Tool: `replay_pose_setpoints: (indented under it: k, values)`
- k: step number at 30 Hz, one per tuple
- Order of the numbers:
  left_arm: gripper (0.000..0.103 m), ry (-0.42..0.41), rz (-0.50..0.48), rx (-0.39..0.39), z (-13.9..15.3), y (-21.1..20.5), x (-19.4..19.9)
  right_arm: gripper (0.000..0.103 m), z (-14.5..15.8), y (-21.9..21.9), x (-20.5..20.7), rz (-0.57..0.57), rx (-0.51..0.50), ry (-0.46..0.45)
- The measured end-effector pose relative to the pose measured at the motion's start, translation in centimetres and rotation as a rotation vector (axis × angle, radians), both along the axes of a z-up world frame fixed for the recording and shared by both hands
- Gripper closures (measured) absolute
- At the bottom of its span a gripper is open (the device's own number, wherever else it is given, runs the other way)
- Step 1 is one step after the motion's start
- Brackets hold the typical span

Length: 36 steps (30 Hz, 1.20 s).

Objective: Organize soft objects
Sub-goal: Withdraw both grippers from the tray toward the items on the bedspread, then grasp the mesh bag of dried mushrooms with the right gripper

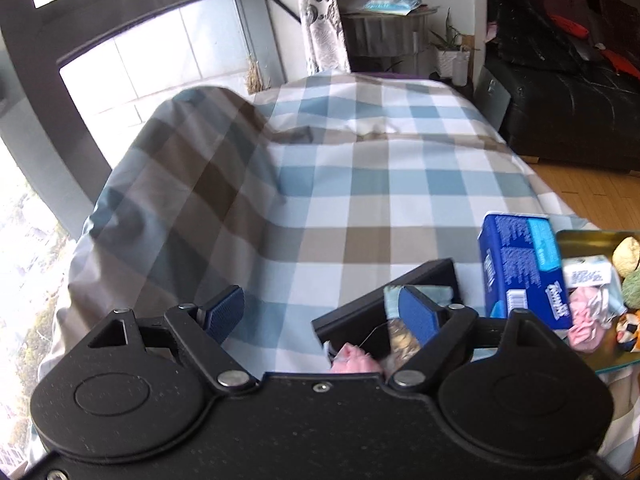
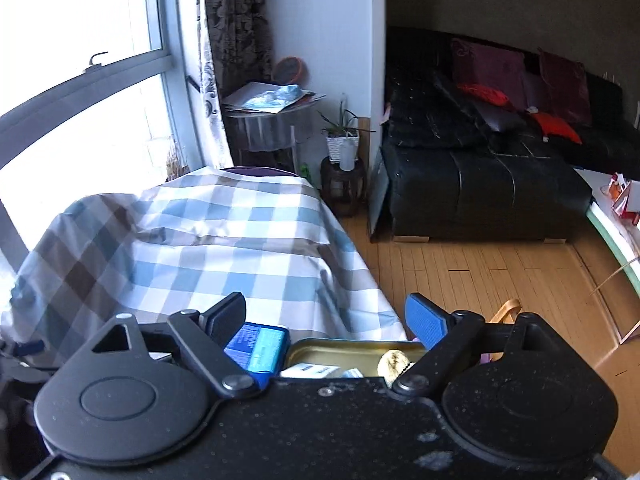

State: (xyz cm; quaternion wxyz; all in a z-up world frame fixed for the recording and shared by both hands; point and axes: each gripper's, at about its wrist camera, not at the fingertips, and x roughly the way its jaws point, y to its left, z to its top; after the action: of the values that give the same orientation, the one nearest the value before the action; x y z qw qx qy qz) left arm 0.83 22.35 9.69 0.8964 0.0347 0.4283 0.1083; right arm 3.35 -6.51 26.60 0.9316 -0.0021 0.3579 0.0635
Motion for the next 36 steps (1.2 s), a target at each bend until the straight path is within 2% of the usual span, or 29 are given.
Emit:
replay_pose_setpoints:
  k: [6, 11, 16, 23, 25, 28, 32, 36]
  values:
    - [0.022, 0.057, 0.004, 0.028, -2.7, 1.7, 0.2, 0.015, 2.8, 3.2, 0.0, 0.067, -0.032, 0.079]
    - [0.022, 0.098, -0.037, 0.031, -4.9, 1.9, 0.4, 0.015, 1.3, 6.5, 0.7, 0.112, -0.002, 0.231]
    - [0.022, 0.116, -0.047, -0.035, -6.1, 2.9, 0.8, 0.015, -3.4, 11.0, 1.4, 0.128, 0.000, 0.352]
    - [0.022, 0.034, 0.000, -0.029, -4.5, 6.2, 1.6, 0.019, -13.5, 17.7, 2.6, 0.170, -0.039, 0.501]
    - [0.022, 0.017, 0.017, -0.058, -4.7, 7.4, 1.7, 0.019, -15.9, 19.6, 2.5, 0.194, -0.067, 0.504]
    - [0.023, 0.019, 0.036, -0.149, -5.8, 8.7, 2.0, 0.019, -19.3, 21.8, 2.4, 0.223, -0.081, 0.508]
    - [0.023, 0.020, 0.029, -0.179, -6.7, 8.9, 2.3, 0.020, -22.5, 23.0, 2.9, 0.185, -0.033, 0.503]
    - [0.023, 0.026, 0.041, -0.217, -7.0, 9.4, 2.3, 0.020, -24.6, 23.0, 4.1, 0.112, 0.059, 0.486]
